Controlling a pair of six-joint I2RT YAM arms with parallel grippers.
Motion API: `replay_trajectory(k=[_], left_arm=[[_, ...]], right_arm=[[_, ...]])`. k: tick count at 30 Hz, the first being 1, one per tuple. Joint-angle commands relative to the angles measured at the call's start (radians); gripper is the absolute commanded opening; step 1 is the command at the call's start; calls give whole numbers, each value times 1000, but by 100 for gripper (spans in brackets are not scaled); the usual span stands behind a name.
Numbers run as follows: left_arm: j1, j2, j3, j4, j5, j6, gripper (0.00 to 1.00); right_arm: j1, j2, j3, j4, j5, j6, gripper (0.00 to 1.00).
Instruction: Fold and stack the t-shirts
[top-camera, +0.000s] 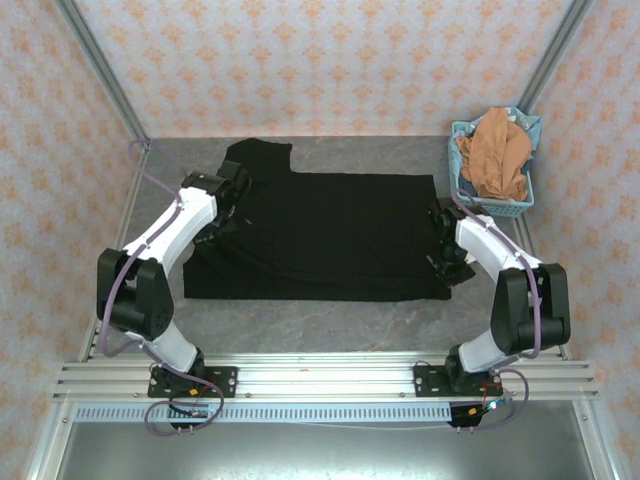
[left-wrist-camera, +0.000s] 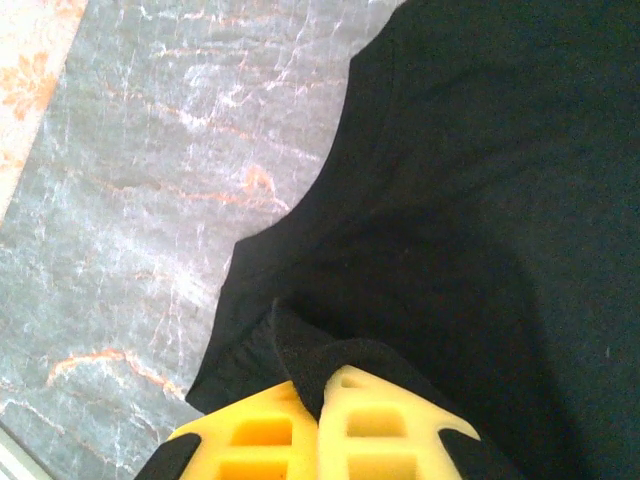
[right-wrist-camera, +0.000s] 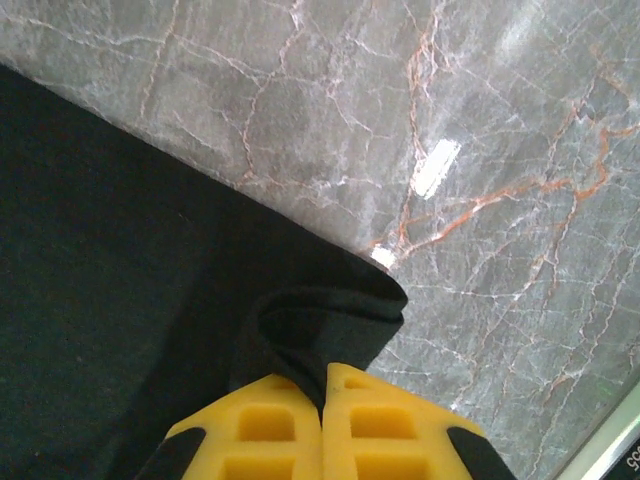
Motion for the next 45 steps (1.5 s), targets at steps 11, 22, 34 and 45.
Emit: replay_trajectory(k=[11, 22, 34, 45], left_arm=[[42, 110, 85, 52, -64, 45, 0], [82, 200, 201, 52, 33, 71, 47], [82, -111, -180, 250, 519, -122, 73], [77, -137, -365, 332, 599, -249, 61]], right_arm=[[-19, 130, 99, 35, 62, 8, 0], [-83, 178, 139, 121, -13, -12, 37], [-91, -4, -18, 248, -266, -39, 71], [-91, 62, 1, 306, -255, 49, 32]])
